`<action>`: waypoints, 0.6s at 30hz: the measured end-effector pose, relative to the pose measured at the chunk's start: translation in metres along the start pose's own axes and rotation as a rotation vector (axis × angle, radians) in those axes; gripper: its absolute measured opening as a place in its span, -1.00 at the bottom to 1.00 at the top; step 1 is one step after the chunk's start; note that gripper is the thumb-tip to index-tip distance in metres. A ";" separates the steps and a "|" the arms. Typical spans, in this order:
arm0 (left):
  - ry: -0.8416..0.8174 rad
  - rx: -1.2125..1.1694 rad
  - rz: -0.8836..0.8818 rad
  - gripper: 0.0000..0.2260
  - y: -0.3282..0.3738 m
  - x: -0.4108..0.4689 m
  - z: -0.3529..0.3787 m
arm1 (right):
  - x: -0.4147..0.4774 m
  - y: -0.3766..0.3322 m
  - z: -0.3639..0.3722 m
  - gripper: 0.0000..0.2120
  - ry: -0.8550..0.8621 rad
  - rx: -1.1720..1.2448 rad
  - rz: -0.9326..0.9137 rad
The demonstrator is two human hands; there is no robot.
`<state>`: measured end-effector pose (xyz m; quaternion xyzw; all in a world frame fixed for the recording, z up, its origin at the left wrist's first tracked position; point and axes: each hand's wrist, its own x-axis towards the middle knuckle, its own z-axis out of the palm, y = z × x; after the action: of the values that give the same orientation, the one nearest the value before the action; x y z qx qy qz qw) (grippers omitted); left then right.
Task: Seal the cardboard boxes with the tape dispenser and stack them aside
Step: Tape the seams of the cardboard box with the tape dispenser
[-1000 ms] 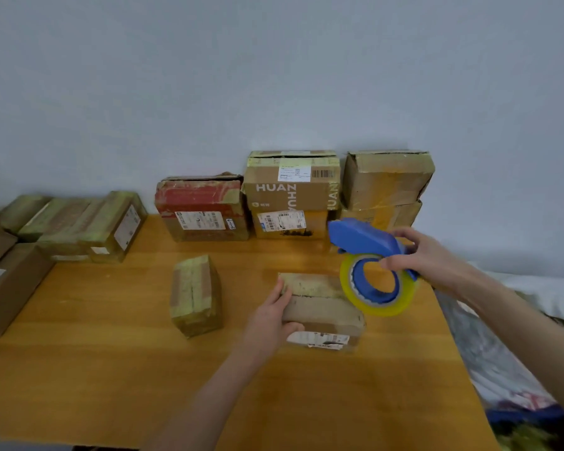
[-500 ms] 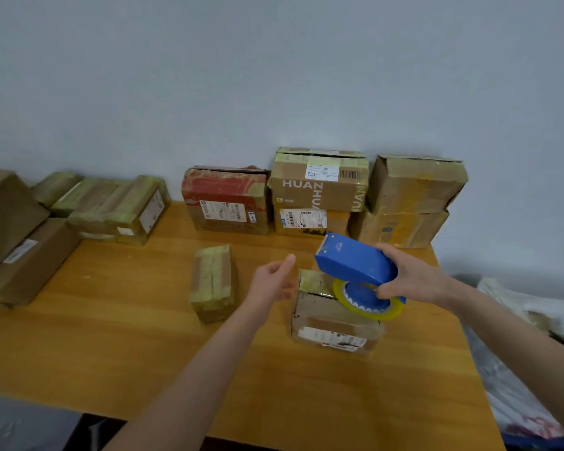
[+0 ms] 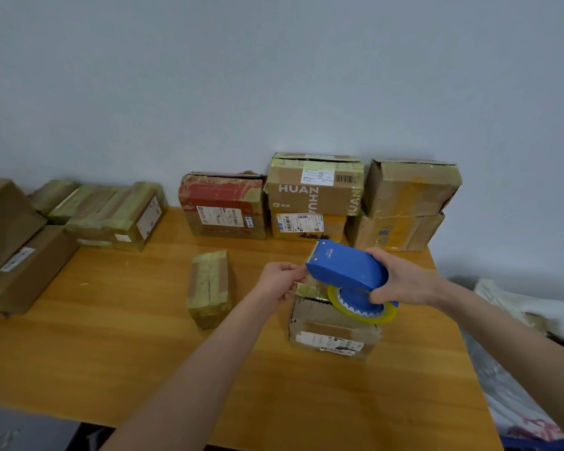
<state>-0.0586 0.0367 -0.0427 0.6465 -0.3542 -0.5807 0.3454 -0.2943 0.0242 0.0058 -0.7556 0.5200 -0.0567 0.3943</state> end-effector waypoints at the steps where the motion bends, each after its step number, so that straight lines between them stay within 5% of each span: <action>1: 0.022 0.016 0.014 -0.93 0.000 0.000 0.000 | 0.001 -0.001 0.000 -0.36 0.001 -0.010 -0.003; 18: 0.159 -0.019 0.050 -0.82 -0.038 0.001 -0.040 | -0.007 -0.004 -0.017 -0.45 -0.024 -0.169 -0.047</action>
<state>-0.0165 0.0568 -0.0723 0.6781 -0.3364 -0.5221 0.3929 -0.3031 0.0209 0.0222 -0.7987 0.5003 -0.0130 0.3340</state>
